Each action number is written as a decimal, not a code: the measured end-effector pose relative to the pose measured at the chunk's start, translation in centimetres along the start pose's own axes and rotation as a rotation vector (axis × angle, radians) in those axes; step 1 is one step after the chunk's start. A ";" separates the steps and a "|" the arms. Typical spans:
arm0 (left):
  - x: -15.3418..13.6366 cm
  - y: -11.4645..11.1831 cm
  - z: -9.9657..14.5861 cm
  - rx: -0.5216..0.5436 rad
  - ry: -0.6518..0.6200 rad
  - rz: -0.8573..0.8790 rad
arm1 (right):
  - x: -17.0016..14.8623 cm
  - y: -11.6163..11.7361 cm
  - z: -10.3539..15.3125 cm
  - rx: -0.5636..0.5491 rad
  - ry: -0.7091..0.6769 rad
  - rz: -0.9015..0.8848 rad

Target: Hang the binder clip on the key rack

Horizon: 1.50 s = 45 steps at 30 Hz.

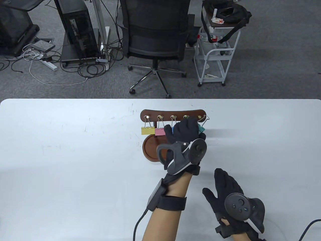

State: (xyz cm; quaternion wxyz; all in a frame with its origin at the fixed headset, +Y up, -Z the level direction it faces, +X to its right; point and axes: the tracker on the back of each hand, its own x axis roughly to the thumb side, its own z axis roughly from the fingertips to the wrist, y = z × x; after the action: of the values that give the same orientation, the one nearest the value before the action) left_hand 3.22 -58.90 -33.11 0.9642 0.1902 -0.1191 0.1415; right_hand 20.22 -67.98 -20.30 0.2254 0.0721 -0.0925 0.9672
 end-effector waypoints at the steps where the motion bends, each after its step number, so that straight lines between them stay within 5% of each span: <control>1: -0.2 -0.1 -0.1 0.002 0.017 -0.015 | 0.0 0.0 0.0 0.003 0.000 -0.002; 25: -0.9 -3.4 -1.1 -0.070 0.054 -0.056 | 0.0 0.1 0.0 0.032 0.011 -0.023; 45: -2.5 -7.9 -0.5 -0.149 0.149 0.109 | 0.2 0.6 -0.1 0.072 0.015 -0.036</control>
State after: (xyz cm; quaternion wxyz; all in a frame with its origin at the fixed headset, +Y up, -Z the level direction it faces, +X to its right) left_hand 3.55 -66.29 -36.93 0.9726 0.1003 -0.0672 0.1985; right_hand 19.76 -68.44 -20.42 0.2405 0.0743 -0.0546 0.9663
